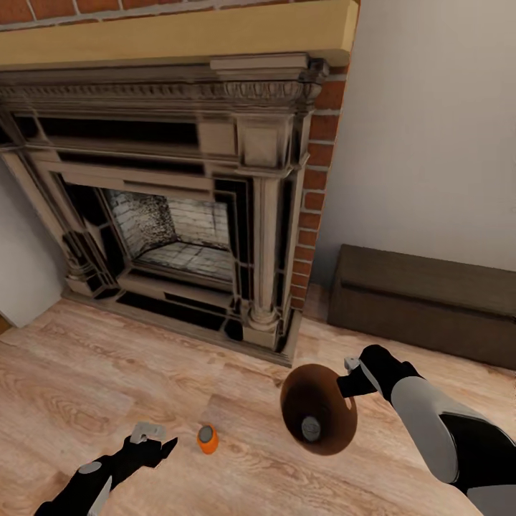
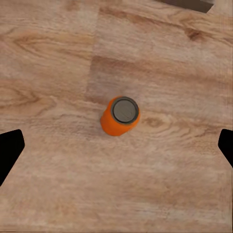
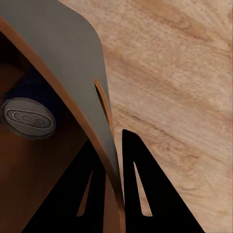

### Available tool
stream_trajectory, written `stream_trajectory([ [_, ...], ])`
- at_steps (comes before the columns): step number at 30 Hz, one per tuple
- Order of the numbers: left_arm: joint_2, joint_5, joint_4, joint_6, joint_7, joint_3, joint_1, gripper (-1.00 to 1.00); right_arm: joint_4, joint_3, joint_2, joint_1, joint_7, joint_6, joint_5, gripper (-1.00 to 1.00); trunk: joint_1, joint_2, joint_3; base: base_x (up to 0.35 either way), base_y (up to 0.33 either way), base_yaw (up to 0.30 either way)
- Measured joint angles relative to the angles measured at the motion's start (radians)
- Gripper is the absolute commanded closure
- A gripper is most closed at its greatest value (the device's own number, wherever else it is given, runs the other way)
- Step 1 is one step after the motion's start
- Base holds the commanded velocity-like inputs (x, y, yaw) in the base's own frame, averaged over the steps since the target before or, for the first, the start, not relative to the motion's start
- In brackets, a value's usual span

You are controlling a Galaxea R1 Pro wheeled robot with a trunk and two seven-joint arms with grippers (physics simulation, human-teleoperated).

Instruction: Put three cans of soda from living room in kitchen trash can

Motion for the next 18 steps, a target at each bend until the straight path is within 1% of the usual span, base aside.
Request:
stream_trajectory([
  [1, -0.003, 0.002, -0.005, 0.029, 0.003, 0.001, -0.006, -1.00, 0.000, 0.001, 0.000, 0.000, 0.000, 0.000, 0.001, 1.00, 0.000, 0.000, 0.000, 0.251, 0.237, -0.039],
  [2, -0.017, 0.008, -0.036, 0.131, 0.032, 0.002, -0.037, -1.00, 0.001, 0.001, 0.000, 0.000, 0.000, 0.000, 0.001, 1.00, 0.000, 0.000, 0.001, 0.254, 0.235, -0.031],
  [4, -0.032, 0.009, -0.073, 0.202, 0.075, 0.002, -0.067, -1.00, 0.001, -0.002, 0.000, 0.000, 0.001, 0.001, -0.005, 1.00, 0.000, 0.000, 0.001, 0.259, 0.229, -0.019],
  [5, -0.058, 0.011, -0.135, 0.295, 0.149, 0.002, -0.101, -1.00, 0.001, -0.004, 0.000, 0.000, 0.001, 0.001, -0.007, 1.00, 0.000, 0.000, 0.001, 0.250, 0.203, -0.007],
  [6, -0.090, 0.012, -0.178, 0.366, 0.214, 0.002, -0.148, -1.00, 0.001, -0.005, 0.000, 0.000, 0.001, 0.001, -0.009, 1.00, 0.000, 0.000, 0.001, 0.218, 0.176, -0.005],
  [8, -0.118, 0.008, -0.194, 0.398, 0.245, 0.001, -0.165, -1.00, 0.001, -0.006, 0.000, 0.000, -0.002, 0.001, -0.010, 1.00, 0.000, 0.000, 0.001, 0.143, 0.116, -0.003],
  [9, -0.139, 0.007, -0.203, 0.419, 0.264, 0.001, -0.179, -1.00, 0.002, -0.006, 0.000, 0.000, -0.006, 0.002, -0.012, 1.00, 0.000, 0.000, 0.001, 0.071, 0.058, -0.002],
  [10, -0.156, 0.006, -0.212, 0.441, 0.276, 0.001, -0.189, -1.00, 0.004, -0.007, 0.000, 0.000, -0.012, 0.002, -0.013, 1.00, 0.000, 0.000, 0.001, 0.057, 0.046, -0.001],
  [14, -0.183, 0.000, -0.219, 0.511, 0.295, 0.000, -0.200, -1.00, 0.007, 0.000, 0.001, 0.000, -0.037, 0.000, 0.001, 1.00, 0.000, 0.000, 0.001, 0.026, 0.021, -0.001],
  [15, -0.199, -0.001, -0.221, 0.549, 0.308, -0.002, -0.203, -1.00, 0.008, -0.003, 0.001, 0.000, -0.044, 0.001, -0.002, 1.00, 0.000, 0.000, 0.001, 0.010, 0.008, 0.000],
  [16, -0.215, -0.003, -0.222, 0.598, 0.334, -0.006, -0.204, -1.00, 0.008, -0.007, -0.001, 0.000, -0.049, 0.001, -0.007, 1.00, 0.000, 0.000, 0.001, 0.008, 0.006, 0.000],
  [17, -0.221, -0.004, -0.222, 0.623, 0.353, -0.009, -0.205, -1.00, 0.009, -0.008, -0.002, 0.000, -0.051, 0.001, -0.008, 1.00, 0.000, 0.000, 0.001, 0.005, 0.004, 0.000],
  [18, -0.231, -0.004, -0.222, 0.661, 0.393, -0.020, -0.206, -1.00, 0.011, -0.011, -0.004, 0.000, -0.053, 0.002, -0.010, 1.00, 0.000, 0.000, 0.001, 0.003, 0.003, 0.000],
])
